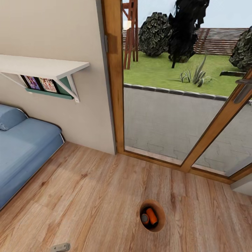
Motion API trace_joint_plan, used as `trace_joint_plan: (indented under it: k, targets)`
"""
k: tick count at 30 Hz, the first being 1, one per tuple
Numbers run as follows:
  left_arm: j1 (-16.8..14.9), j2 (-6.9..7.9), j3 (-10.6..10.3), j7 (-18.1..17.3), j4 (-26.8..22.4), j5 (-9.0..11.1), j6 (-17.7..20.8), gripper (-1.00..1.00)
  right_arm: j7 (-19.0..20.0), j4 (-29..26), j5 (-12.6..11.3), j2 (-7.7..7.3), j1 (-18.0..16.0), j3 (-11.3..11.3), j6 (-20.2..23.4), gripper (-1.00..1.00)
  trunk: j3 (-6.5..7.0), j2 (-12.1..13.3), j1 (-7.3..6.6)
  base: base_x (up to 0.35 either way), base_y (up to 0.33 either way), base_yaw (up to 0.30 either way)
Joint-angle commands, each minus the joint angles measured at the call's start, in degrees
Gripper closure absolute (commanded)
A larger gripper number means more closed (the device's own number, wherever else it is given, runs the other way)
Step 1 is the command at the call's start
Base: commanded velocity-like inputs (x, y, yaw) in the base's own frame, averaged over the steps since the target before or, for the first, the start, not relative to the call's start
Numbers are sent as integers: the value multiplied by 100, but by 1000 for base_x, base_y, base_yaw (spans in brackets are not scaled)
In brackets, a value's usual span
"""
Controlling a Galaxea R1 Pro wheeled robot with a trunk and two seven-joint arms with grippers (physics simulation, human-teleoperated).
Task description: Put the three can of soda from the living room inside the tash can in the kitchen.
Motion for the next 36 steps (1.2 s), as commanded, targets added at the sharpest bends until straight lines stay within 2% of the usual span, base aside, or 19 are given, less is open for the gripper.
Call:
trace_joint_plan:
  k: [1, 17, 36]
  targets:
    - [9, 0, -1, 1, 0, 0, -2, -100, 0, 0, 0, 1, 0, 0, 0, -100, 0, 0, 0, 0, 0, 0]
    - [102, 2, 3, 1, 0, 6, -18, -100, 0, 0, 3, -7, 6, -1, 0, -100, 20, 0, 0, 0, 0, 0]
    - [328, 7, 10, 3, 0, 17, -20, -100, -23, 0, 7, -13, 209, -4, -2, -100, 180, 0, 0, 0, 0, 0]
